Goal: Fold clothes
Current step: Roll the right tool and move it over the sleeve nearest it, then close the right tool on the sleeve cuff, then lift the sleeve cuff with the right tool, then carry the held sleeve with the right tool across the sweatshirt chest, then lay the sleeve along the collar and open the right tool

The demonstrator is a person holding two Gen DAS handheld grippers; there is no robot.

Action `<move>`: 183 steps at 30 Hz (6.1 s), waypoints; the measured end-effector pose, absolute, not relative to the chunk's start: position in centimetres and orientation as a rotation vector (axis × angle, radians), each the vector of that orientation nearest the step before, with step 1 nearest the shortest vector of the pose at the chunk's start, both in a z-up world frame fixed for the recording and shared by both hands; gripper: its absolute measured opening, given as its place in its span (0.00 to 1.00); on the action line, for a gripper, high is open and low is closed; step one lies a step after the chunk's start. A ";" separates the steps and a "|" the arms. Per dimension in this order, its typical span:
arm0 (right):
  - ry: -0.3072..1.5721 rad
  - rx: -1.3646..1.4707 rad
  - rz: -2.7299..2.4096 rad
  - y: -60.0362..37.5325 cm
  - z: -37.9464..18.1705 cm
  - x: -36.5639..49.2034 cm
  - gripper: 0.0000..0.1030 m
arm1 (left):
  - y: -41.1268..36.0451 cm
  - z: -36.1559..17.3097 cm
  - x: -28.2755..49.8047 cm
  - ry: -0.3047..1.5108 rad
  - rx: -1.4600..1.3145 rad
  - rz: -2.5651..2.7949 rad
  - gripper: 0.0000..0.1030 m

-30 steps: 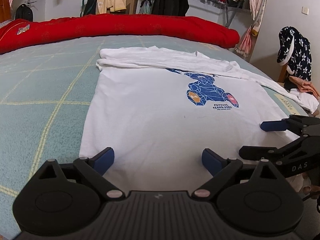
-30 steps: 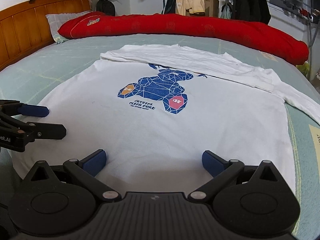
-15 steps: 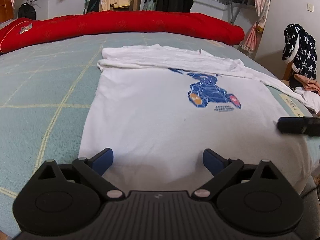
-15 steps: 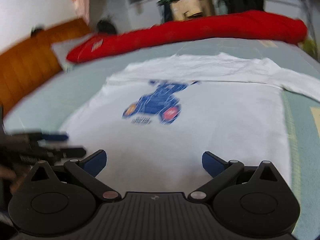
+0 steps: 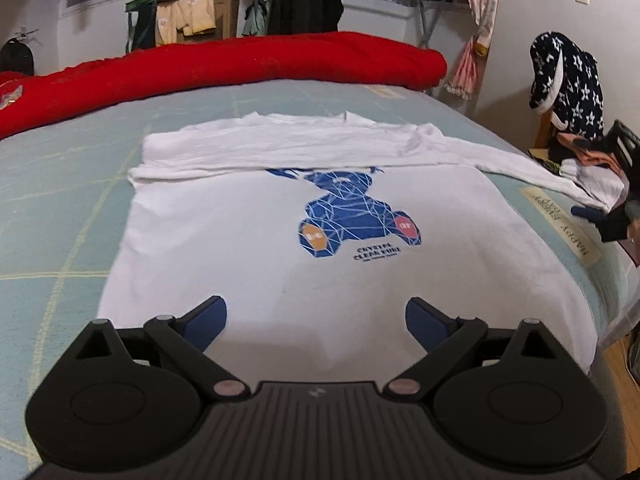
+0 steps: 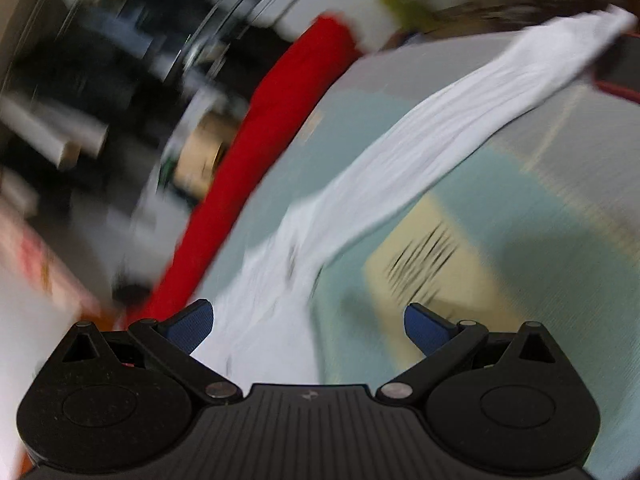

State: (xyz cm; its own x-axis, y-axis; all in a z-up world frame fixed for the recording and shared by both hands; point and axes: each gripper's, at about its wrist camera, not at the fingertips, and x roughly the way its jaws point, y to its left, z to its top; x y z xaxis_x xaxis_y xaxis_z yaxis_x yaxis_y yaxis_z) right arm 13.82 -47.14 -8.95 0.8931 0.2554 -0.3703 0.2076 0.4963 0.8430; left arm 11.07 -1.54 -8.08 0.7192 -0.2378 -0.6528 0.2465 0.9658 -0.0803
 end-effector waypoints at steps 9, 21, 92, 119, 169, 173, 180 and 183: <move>0.386 1.166 -0.074 -53.7 -9.1 20.6 1.00 | -1.6 -9.1 12.2 0.766 0.020 -0.245 0.93; 0.523 0.996 -0.266 -54.7 -10.0 19.8 1.00 | -1.2 -9.7 12.5 0.770 0.035 -0.246 0.93; 0.459 0.747 -0.334 -56.2 -7.1 24.3 0.05 | 0.3 -8.4 13.2 0.737 0.014 -0.290 0.92; 0.538 0.461 0.101 -33.8 1.6 34.5 0.05 | 5.3 -7.0 10.6 0.733 -0.019 -0.330 0.93; 0.727 0.000 0.496 -14.8 -4.7 33.8 0.56 | 7.7 -7.6 8.8 0.770 -0.063 -0.230 0.93; 0.749 0.248 0.544 -19.0 -4.1 33.8 0.60 | 7.8 -7.8 9.0 0.766 -0.072 -0.242 0.93; 0.761 0.624 0.518 -23.3 -4.2 35.5 0.64 | 8.0 -8.0 9.3 0.761 -0.088 -0.246 0.93; 0.803 0.787 0.477 -24.5 -5.7 36.6 0.65 | 8.4 -7.9 9.1 0.760 -0.096 -0.234 0.93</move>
State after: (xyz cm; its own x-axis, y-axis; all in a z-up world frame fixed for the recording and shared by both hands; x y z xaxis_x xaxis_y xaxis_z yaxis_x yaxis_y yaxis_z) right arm 36.63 -24.48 -5.69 0.6155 0.6458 -0.4518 -0.0887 0.6264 0.7744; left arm 9.11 8.43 -7.93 0.7006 -0.2446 -0.6703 0.1758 0.9696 -0.1702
